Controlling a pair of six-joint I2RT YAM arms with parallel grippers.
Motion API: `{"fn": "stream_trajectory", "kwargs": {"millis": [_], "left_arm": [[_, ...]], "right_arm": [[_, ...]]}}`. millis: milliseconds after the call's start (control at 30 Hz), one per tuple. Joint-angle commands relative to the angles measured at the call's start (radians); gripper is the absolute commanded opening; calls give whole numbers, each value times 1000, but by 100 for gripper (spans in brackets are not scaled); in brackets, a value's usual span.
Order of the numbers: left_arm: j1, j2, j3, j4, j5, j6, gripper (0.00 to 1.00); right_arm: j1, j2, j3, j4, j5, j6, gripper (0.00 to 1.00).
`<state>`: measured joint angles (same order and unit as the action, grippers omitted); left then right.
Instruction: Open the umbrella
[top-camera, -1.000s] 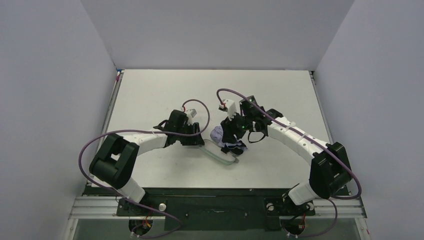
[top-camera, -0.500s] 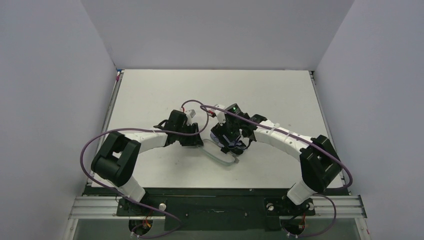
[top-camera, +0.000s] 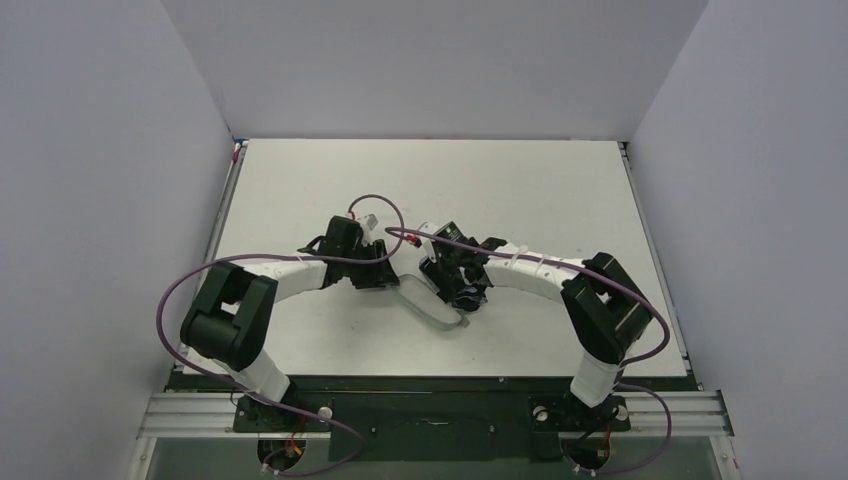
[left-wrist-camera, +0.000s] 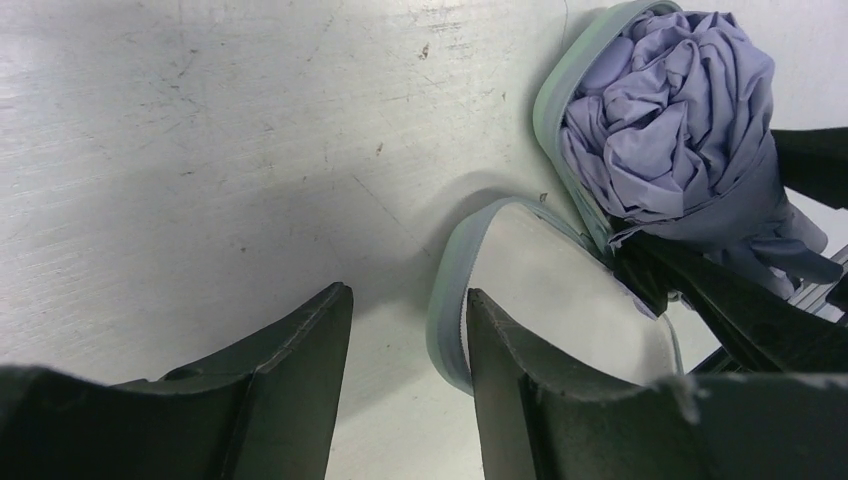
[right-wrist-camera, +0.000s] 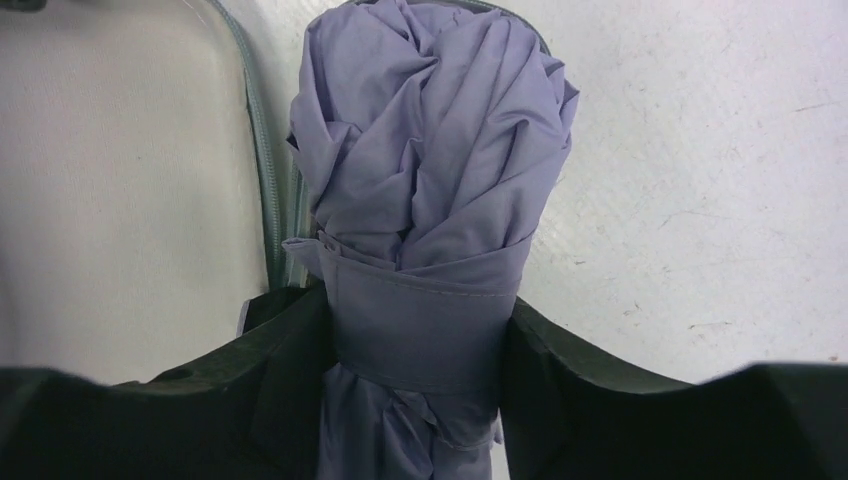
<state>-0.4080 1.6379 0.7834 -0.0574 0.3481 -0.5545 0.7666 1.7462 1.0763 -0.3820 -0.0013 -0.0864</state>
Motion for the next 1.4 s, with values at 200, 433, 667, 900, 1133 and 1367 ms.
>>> {"fn": "stream_trajectory", "kwargs": {"millis": [200,433,667,900,1133,1367], "left_arm": [[73,-67,35,29,11,60,70],[111,-134,133,28,4,221,97],[137,-143,168,-19,-6,276,97],[146,-167,172,9,-49,362,97],[146,-191,189,71,-140,470,97],[156,-192,270,-21,-151,547,97]], "right_arm": [[-117,34,37,-72,10,38,0],[-325,11,57,-185,10,-56,0],[-595,66,133,-253,-13,-169,0],[-792,118,287,-304,-44,-268,0],[-869,103,450,-374,-156,-288,0],[-888,57,579,-420,-309,-268,0]]}}
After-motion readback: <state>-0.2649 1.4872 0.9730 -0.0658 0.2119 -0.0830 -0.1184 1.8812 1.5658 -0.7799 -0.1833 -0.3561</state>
